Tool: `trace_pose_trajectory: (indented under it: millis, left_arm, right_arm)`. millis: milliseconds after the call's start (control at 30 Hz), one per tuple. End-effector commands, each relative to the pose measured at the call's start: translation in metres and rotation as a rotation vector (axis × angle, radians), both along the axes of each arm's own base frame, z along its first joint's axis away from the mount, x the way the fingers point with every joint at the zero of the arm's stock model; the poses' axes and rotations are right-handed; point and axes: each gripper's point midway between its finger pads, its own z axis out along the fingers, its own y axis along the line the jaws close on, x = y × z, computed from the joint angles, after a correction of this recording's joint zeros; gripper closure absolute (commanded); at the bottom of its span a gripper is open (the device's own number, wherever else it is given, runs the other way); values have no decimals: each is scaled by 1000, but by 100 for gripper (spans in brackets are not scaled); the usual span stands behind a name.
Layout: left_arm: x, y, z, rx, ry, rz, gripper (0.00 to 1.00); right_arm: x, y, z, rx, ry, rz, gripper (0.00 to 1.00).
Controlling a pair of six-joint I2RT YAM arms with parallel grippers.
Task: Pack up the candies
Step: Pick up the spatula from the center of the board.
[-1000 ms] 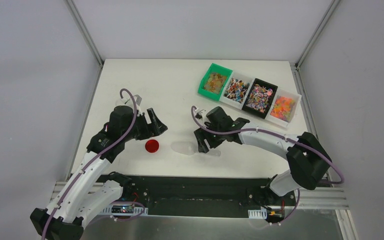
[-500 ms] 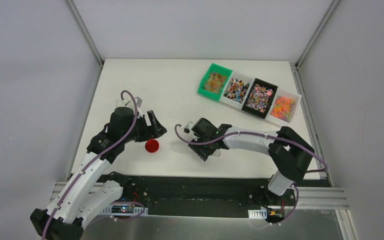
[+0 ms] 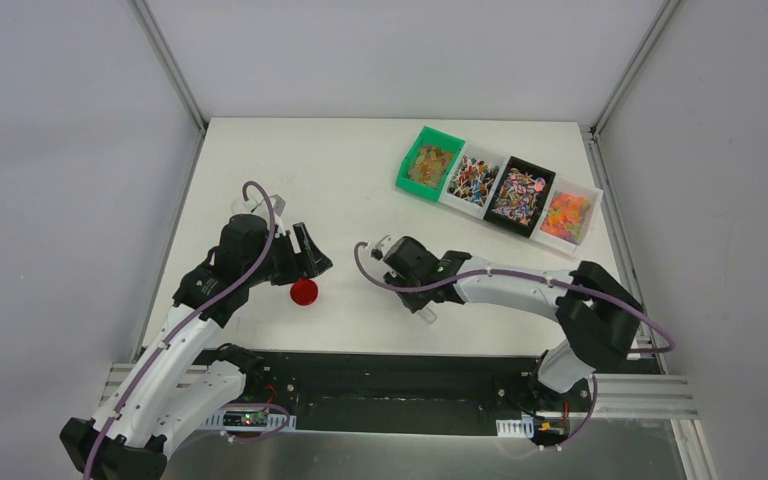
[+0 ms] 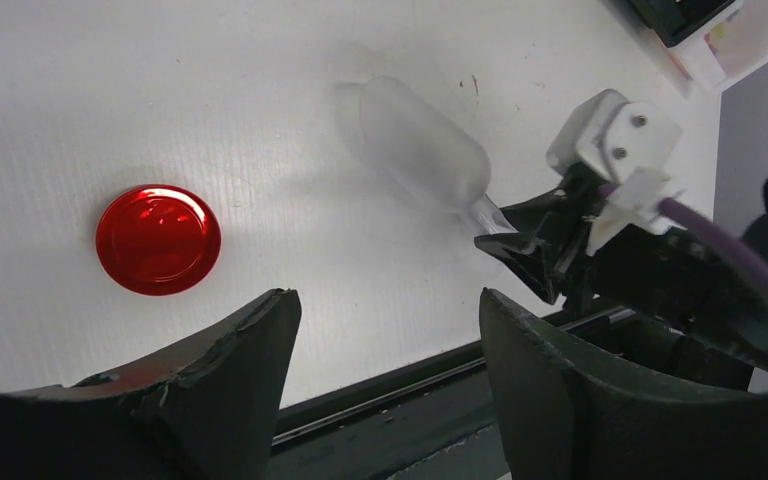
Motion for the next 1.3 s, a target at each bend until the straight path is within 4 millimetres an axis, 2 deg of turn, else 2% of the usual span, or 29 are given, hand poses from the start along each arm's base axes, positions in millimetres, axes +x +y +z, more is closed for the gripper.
trace_pose_trajectory:
  millis: [0,167,300,367,500,633,833,1000,1133,1267]
  left_arm:
    - [1,-8,28,-58,-55,-30,32]
    - [-1,-23,48,-144,-72,-79,31]
    - [-5,-37,71,-217,-119,-156,22]
    - [-5,-41,81,-238,-147,-184,21]
    - [-5,-50,97,-305,-168,-214,22]
    - [-4,-69,110,-434,-147,-265,25]
    - [5,-84,117,-571,-112,-276,30]
    - [10,-91,133,-650,-122,-290,32]
    - [14,-95,140,-699,-129,-296,32]
    - [18,-100,138,-734,-106,-303,32]
  right_arm:
    - [3,28,61,290,-26,-125,90]
    - [-4,43,102,632,156,-263,90]
    - [-7,52,149,1012,341,-297,91]
    - [-10,50,170,1161,401,-280,91]
    - [-23,48,207,1318,475,-211,92]
    - [-37,45,237,1427,503,-133,92]
    - [-47,40,254,1468,498,-75,92]
    - [-56,38,267,1498,505,-29,92]
    - [-62,38,270,1499,509,-6,92]
    - [-67,44,271,1493,519,17,92]
